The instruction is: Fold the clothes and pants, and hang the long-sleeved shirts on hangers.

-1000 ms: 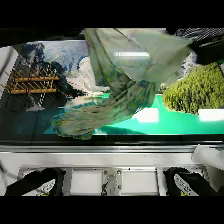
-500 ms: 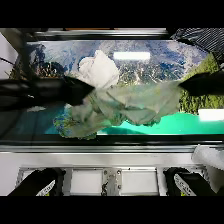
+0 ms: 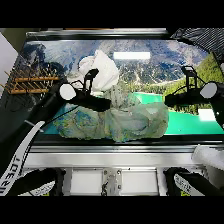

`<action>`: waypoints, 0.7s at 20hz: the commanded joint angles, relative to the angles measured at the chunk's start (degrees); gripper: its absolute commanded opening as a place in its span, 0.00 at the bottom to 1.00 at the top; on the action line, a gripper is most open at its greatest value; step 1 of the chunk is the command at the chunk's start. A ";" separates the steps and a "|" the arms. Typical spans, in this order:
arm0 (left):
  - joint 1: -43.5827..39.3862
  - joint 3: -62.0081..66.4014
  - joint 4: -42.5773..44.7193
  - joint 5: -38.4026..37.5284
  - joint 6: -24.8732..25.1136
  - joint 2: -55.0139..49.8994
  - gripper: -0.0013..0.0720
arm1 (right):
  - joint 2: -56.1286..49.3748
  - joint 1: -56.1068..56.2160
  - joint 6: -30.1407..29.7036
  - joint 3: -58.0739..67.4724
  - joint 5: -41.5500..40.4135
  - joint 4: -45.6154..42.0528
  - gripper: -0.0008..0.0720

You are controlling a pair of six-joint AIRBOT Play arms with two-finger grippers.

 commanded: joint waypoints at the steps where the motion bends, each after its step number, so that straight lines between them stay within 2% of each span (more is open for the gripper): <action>1: -0.07 2.27 0.09 -0.66 0.85 -4.79 0.03 | -1.90 0.02 -6.27 0.66 -7.45 -0.31 0.91; 6: -0.07 2.27 0.04 -0.46 1.55 -4.79 0.03 | 1.27 7.06 -6.80 0.74 5.01 0.28 0.91; 8: -0.07 2.27 0.07 -0.42 1.64 -4.79 0.03 | 0.76 14.69 -1.81 -0.90 5.38 -3.02 0.91; 12: -0.07 2.27 0.07 -0.31 2.27 -4.79 0.03 | -5.75 30.86 15.17 -2.05 5.64 -18.95 0.91; 14: -0.02 2.27 0.09 -0.33 2.27 -4.79 0.03 | -10.16 36.00 21.07 -2.05 5.79 -24.74 0.91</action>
